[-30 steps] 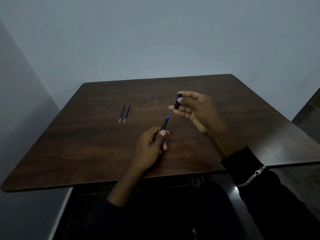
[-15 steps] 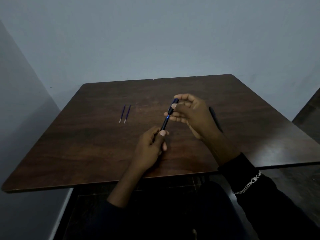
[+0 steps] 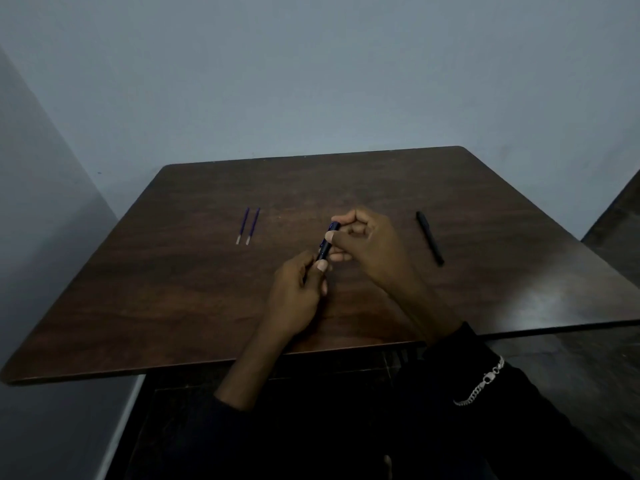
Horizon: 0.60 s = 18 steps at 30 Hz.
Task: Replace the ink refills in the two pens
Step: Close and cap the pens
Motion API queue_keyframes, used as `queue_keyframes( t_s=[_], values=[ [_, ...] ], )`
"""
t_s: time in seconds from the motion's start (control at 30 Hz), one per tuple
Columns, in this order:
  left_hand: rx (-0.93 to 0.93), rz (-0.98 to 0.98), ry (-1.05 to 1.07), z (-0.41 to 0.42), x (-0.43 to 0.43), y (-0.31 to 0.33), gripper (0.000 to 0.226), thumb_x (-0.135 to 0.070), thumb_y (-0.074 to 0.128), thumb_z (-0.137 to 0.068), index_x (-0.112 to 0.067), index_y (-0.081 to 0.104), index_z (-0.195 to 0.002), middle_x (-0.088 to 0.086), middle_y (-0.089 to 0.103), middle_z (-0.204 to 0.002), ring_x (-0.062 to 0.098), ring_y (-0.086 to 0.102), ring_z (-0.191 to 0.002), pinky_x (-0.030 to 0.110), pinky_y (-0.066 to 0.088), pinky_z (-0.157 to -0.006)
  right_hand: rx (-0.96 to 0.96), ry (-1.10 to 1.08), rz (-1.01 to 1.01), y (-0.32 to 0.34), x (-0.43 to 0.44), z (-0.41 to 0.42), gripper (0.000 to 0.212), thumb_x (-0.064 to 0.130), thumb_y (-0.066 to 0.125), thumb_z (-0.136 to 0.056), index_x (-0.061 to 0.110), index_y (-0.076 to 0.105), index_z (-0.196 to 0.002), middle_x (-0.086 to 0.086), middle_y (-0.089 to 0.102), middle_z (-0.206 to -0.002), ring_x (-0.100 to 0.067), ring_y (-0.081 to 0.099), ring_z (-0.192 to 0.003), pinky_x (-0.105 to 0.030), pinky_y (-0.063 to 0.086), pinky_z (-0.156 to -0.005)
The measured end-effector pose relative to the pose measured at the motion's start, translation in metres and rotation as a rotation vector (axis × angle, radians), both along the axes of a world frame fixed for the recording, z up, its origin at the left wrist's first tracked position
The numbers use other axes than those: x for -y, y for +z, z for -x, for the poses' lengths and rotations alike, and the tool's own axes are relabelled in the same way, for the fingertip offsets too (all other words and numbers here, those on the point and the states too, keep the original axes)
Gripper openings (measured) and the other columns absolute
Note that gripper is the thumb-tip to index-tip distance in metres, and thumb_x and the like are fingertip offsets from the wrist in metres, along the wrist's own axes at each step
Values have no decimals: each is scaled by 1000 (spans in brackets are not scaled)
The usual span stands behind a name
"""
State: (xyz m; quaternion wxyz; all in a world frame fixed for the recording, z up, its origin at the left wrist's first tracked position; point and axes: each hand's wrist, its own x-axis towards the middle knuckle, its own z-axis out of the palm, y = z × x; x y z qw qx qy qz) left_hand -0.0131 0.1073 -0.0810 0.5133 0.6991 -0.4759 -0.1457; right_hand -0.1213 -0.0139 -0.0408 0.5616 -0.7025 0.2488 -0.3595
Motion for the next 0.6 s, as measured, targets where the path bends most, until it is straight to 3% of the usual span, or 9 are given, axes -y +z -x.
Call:
queue_keyframes(
  t_s=[0.27, 0.4, 0.47, 0.53, 0.6],
  values=[
    [-168, -65, -43, 0, 5, 5, 29, -24, 51, -110, -17, 72, -90, -2, 65, -67, 8, 59, -55, 25, 47, -57, -127, -24, 42, 2, 16, 1, 23, 7, 73, -92, 5, 70, -115, -10, 78, -87, -20, 78, -74, -34, 66, -71],
    [-91, -158, -65, -2, 14, 11, 42, -28, 58, -105, 1, 62, -75, 6, 57, -62, 19, 57, -56, 34, 46, -61, -232, -24, 64, 3, 26, 2, 26, 10, 72, -93, 7, 70, -120, -7, 78, -87, -13, 76, -73, -33, 66, -73],
    [-69, -211, -66, -2, 24, 15, 43, -28, 63, -102, -2, 63, -68, 6, 56, -60, 18, 54, -54, 33, 45, -60, -288, -42, 90, 4, 34, 7, 28, 15, 72, -94, 9, 71, -121, -3, 77, -86, -9, 75, -74, -28, 65, -72],
    [-106, -259, -44, -1, 40, 19, 39, -28, 68, -100, -9, 69, -66, 5, 63, -60, 13, 56, -54, 30, 47, -61, -369, -146, 204, 6, 47, 17, 23, 25, 72, -94, 15, 74, -114, 3, 77, -87, -6, 73, -74, -24, 61, -71],
    [-171, -314, -9, 2, 60, 23, 34, -26, 72, -98, -2, 75, -74, 12, 72, -68, 14, 61, -56, 27, 51, -59, -487, -327, 352, 10, 66, 33, 14, 26, 72, -93, 16, 77, -102, 5, 74, -90, -1, 65, -72, -17, 51, -66]
  ],
)
